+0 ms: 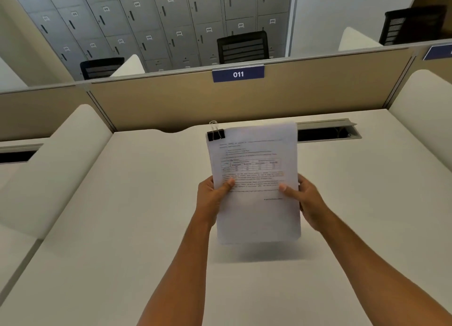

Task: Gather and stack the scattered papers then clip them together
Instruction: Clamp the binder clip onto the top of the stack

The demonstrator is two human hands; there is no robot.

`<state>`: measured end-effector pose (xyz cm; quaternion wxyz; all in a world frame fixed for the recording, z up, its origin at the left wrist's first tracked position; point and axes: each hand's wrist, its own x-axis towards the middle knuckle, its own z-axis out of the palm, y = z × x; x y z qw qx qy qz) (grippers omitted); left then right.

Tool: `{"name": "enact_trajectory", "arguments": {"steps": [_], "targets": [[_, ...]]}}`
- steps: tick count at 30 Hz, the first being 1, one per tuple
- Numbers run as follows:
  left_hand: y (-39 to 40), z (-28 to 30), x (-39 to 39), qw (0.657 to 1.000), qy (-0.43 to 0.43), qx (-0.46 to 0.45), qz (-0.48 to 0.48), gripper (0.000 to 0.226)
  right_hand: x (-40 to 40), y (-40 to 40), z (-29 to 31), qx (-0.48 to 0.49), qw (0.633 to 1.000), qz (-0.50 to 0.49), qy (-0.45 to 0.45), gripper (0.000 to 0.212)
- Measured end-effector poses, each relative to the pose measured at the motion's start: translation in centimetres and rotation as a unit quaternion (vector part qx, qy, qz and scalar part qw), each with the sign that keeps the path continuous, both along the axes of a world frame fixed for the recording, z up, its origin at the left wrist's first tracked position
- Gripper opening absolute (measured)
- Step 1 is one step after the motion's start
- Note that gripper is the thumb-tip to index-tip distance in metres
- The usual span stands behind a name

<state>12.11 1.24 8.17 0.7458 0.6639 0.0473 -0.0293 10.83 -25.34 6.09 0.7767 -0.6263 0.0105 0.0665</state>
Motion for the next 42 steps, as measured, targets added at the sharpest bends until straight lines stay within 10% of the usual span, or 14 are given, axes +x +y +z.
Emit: {"name": "enact_trajectory", "arguments": {"steps": [14, 30, 42], "targets": [[4.7, -5.5, 4.0, 0.997, 0.067, 0.032, -0.032, 0.077, 7.8, 5.7, -4.0, -0.177, 0.982, -0.059, 0.022, 0.029], [9.2, -10.0, 16.0, 0.958, 0.098, 0.241, 0.120, 0.046, 20.4, 9.1, -6.7, -0.275, 0.949, 0.101, 0.114, 0.048], [9.2, -9.9, 20.4, 0.915, 0.090, 0.353, 0.173, 0.054, 23.7, 11.7, -8.3, -0.382, 0.920, -0.059, 0.064, 0.033]]}}
